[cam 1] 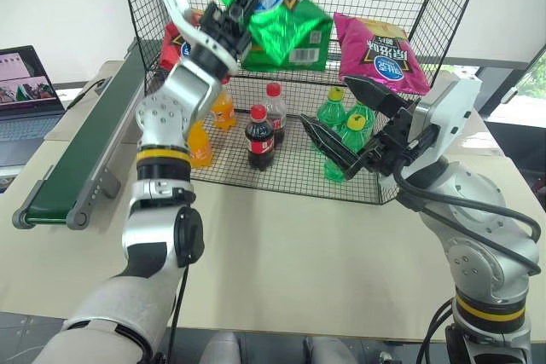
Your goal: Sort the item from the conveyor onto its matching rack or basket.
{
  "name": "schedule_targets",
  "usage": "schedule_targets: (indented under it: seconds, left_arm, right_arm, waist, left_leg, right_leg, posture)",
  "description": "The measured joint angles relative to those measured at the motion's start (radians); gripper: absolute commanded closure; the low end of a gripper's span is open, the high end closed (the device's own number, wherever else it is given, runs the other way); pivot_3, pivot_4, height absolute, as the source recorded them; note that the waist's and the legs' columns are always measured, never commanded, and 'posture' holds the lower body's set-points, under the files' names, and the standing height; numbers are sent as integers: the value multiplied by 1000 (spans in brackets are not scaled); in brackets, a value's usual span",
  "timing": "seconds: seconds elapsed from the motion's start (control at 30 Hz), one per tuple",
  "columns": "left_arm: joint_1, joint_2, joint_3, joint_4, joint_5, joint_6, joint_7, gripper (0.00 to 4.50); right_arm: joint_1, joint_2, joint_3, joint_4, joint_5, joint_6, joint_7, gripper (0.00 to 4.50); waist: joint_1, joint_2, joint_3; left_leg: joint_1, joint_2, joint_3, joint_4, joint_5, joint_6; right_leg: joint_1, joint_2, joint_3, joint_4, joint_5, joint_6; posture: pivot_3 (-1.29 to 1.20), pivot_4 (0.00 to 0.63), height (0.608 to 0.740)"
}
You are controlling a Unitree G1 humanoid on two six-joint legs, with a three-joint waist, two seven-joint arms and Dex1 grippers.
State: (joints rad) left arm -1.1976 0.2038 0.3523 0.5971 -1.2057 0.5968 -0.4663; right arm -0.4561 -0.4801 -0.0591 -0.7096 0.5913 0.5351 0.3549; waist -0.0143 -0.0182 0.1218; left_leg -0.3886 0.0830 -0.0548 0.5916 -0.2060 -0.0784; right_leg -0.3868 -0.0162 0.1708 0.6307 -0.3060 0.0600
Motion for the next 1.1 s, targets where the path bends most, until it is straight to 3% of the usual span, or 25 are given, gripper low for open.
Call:
schedule_targets:
  seconds: [0.13, 0.3, 0.43, 0.77, 1.1]
  left_arm:
    - [160, -43, 25, -181, -16, 104, 157, 4450]
    - [209, -80, 69, -337, -100, 182, 352, 4450]
    - [271, -163, 71, -477, -158, 194, 538, 4450]
    - [329, -296, 63, -598, -166, 67, 988, 4450]
    - [329, -305, 50, -605, -287, 18, 1196, 4450]
  right_arm:
    - [9, -2, 1, -14, -1, 0, -8, 0]
    - [10, -4, 1, -14, -1, 0, -6, 0]
    - [10, -5, 1, -9, -2, 0, -3, 0]
    - [10, -9, 4, -6, -10, 0, 5, 0]
    - [15, -10, 3, -6, -21, 0, 9, 0]
  waist:
    - [3, 0, 0]
    - [5, 0, 0]
    - [12, 0, 0]
    - [26, 0, 0]
    - [28, -1, 0]
  left_leg:
    - [0, 0, -1, 1, 0, 0]
    - [0, 0, -1, 2, 0, 0]
    - [0, 0, -1, 3, 0, 0]
    - [0, 0, -1, 6, 0, 0]
    - [0, -1, -1, 6, 0, 0]
  right_leg:
    - [0, 0, 0, 1, 0, 0]
    - [1, 0, 0, 1, 1, 1]
    - [2, 0, 0, 1, 1, 1]
    - [3, 0, 1, 1, 2, 1]
    - [3, 0, 1, 1, 2, 2]
  posture:
    - [0, 150, 740]
    - [0, 150, 740]
    - [0, 150, 740]
    - [0, 150, 740]
    - [0, 150, 740]
